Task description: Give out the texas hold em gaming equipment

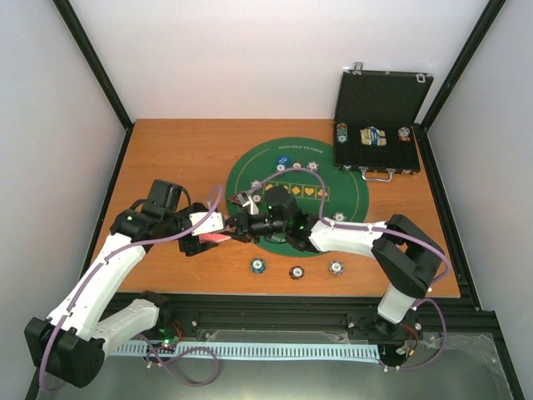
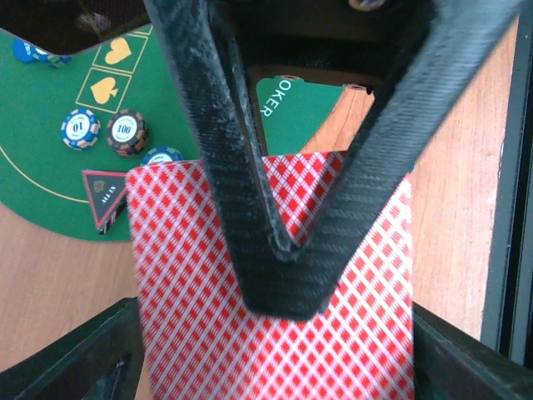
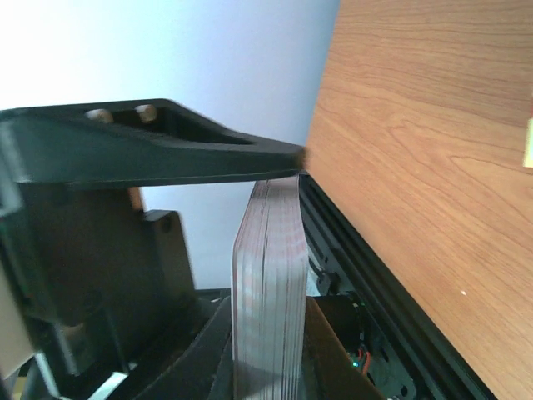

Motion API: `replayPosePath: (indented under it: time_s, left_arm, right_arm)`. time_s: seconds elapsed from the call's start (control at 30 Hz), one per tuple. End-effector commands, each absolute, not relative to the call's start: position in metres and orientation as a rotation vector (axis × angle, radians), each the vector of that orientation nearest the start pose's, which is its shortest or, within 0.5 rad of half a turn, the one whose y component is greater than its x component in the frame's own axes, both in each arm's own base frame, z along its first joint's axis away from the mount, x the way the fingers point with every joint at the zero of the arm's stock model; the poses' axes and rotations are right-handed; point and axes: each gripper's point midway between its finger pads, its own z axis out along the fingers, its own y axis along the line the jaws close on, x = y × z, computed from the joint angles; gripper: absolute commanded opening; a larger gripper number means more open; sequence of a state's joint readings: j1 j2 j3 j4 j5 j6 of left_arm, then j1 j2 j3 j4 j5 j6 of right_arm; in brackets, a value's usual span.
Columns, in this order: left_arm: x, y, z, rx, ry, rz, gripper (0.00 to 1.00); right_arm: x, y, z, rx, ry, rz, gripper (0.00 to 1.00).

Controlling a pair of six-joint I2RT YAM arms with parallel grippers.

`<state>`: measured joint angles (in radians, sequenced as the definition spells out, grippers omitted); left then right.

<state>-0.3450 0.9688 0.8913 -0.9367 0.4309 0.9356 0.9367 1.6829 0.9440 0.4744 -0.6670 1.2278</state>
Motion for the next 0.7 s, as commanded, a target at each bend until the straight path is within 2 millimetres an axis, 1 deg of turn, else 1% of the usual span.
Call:
replayPosePath:
  time_s: [0.0, 0.2, 0.33, 0.43, 0.57, 0.67]
  left_arm:
    - [0.205, -0.151, 0.187, 1.592, 1.837, -0.283, 0.81]
    - [0.194, -0.152, 0.181, 1.622, 1.846, -0.337, 0.82]
    - [0.187, -0.150, 0.170, 1.656, 1.884, -0.361, 0.84]
    - [0.187, -0.150, 0.165, 1.660, 1.900, -0.376, 0.85]
    - [0.192, -0.152, 0.172, 1.633, 1.870, -0.359, 0.78]
    - [0.191, -0.153, 0.173, 1.639, 1.867, -0.370, 0.72]
  right_arm:
    - [0.196, 0.442, 0.195, -0.241, 2.391, 1.894, 0.03]
    - [0.196, 0.444, 0.197, -0.244, 2.379, 1.908, 0.03]
    - [0.195, 0.447, 0.200, -0.257, 2.370, 1.922, 0.03]
    - [0.195, 0.450, 0.202, -0.267, 2.365, 1.928, 0.03]
    - [0.195, 0.453, 0.199, -0.267, 2.374, 1.926, 0.03]
    - [0.194, 0.455, 0.196, -0.266, 2.380, 1.929, 0.03]
